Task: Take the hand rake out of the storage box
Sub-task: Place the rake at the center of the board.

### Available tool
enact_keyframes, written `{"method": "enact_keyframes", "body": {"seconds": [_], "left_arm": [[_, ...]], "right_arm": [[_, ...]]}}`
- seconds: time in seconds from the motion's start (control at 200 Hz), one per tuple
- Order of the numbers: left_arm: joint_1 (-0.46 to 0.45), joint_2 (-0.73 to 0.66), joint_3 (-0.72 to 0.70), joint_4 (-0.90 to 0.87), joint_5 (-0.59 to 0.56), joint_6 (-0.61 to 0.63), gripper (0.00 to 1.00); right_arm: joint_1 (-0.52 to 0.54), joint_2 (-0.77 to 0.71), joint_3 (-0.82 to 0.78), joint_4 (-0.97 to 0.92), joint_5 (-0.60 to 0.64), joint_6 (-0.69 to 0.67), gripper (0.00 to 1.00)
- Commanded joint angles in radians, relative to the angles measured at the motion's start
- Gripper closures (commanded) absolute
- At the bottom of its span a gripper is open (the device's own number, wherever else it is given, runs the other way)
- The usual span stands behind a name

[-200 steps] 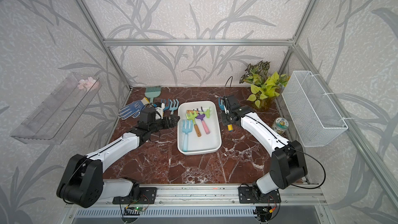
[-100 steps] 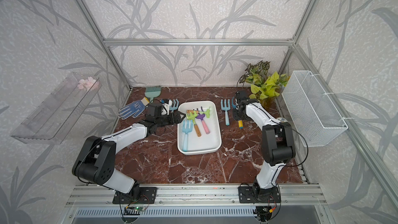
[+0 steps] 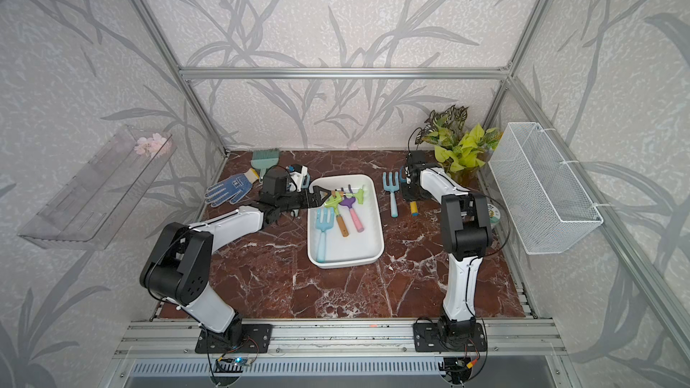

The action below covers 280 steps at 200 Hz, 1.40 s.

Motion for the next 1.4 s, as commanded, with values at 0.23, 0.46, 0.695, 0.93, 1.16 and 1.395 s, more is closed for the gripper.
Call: {"method": "enact_keyframes", "body": {"seconds": [0.23, 0.46, 0.695, 0.93, 1.16, 1.395], "left_arm": [[0.012, -0.149, -0.047, -0.18, -0.279, 0.021, 0.0], [0.017, -0.109, -0.029, -0.19, -0.219, 0.023, 0.0], [0.019, -0.08, -0.005, -0.216, -0.198, 0.027, 0.0], [0.017, -0.007, 0.059, -0.242, -0.136, 0.037, 0.0], [0.005, 0.053, 0.112, -0.243, -0.119, 0.034, 0.0], [-0.005, 0.115, 0.169, -0.25, -0.118, 0.032, 0.0]], "right_arm": [[-0.028, 0.084, 0.079, -0.041, -0.023, -0.002, 0.75], [-0.03, 0.119, 0.097, -0.054, -0.021, 0.0, 0.7], [-0.032, 0.124, 0.101, -0.057, -0.027, 0.005, 0.55], [-0.03, -0.014, 0.003, -0.005, -0.045, 0.028, 0.43], [-0.001, -0.243, -0.193, 0.104, -0.092, 0.051, 0.27], [0.049, -0.478, -0.387, 0.213, -0.154, 0.083, 0.24]]}}
